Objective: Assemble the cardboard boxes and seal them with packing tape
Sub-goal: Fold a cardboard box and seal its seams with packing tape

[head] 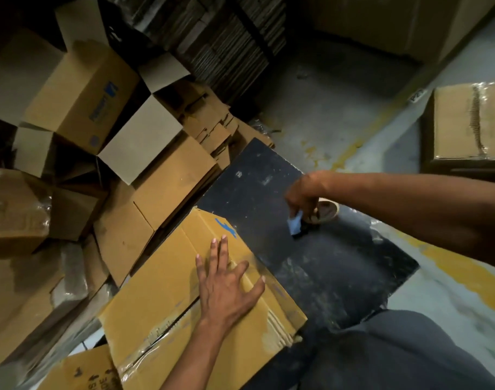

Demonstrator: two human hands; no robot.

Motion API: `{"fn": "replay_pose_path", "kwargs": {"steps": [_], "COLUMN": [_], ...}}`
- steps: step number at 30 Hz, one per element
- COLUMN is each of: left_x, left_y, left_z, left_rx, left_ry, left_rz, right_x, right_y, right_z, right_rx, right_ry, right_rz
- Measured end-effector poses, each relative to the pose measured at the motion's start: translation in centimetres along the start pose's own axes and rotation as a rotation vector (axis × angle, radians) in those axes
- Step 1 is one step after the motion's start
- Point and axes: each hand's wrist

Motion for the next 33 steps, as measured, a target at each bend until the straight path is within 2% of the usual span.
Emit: {"fn": "replay_pose_path", "kwargs": {"steps": [4, 7, 11, 13, 15, 18, 20, 21, 22, 24, 28, 30, 33], "left_x": [-0.5, -1.7, -2.3, -2.4, -1.9, 0.0, 1.4, 1.9, 2.1, 2.2, 1.5, 1.3, 1.3], "left_y": [1.6, 2.9, 3.5, 3.0, 2.4, 1.5, 1.0, 0.8, 0.7, 0.7, 0.7, 0.5, 0.3], "left_z": [-2.0, -3.2, -3.8, -3.8, -3.0, -0.8, 0.9, 1.7, 2.4, 3.4, 4.5, 4.8, 5.0], "left_rx": [0.173, 0.285, 0.362, 0.379, 0.326, 0.095, -0.057, -0.113, -0.143, -0.153, -0.195, -0.203, -0.195], "left_ry": [0.169, 0.26, 0.311, 0.28, 0.155, -0.179, -0.336, -0.377, -0.395, -0.39, -0.408, -0.428, -0.43], "left_rz": [0.087, 0.149, 0.28, 0.356, 0.348, 0.092, -0.106, -0.163, -0.195, -0.214, -0.248, -0.267, -0.261], "right_x": [-2.0, -2.5, -3.6, -2.9, -1.8, 0.7, 4.3, 6.3, 8.5, 12.9, 18.6, 18.7, 17.5], "right_y": [1.0, 1.9, 4.6, 4.0, 3.1, 2.5, 3.2, 4.2, 5.4, 8.3, 12.7, 13.6, 14.0], "right_z": [2.4, 3.4, 5.3, 5.6, 5.9, 5.6, 4.8, 4.3, 3.9, 3.8, 5.6, 6.1, 7.1], "right_rx": [-0.124, -0.18, -0.282, -0.328, -0.417, -0.691, -1.0, -1.111, -1.145, -1.075, -0.813, -0.787, -0.734], "right_ry": [0.336, 0.458, 0.441, 0.332, 0.235, 0.231, 0.519, 0.729, 0.92, 1.192, 1.465, 1.509, 1.399], "right_rz": [0.023, 0.078, 0.213, 0.262, 0.33, 0.364, 0.254, 0.151, 0.068, 0.019, 0.077, 0.087, 0.097]}}
Point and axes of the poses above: each hand's wrist, its own y-axis towards the middle knuckle, its own z-axis out of the palm, x = y × z, and after that the axes turned 9 degrees about -z, right-handed
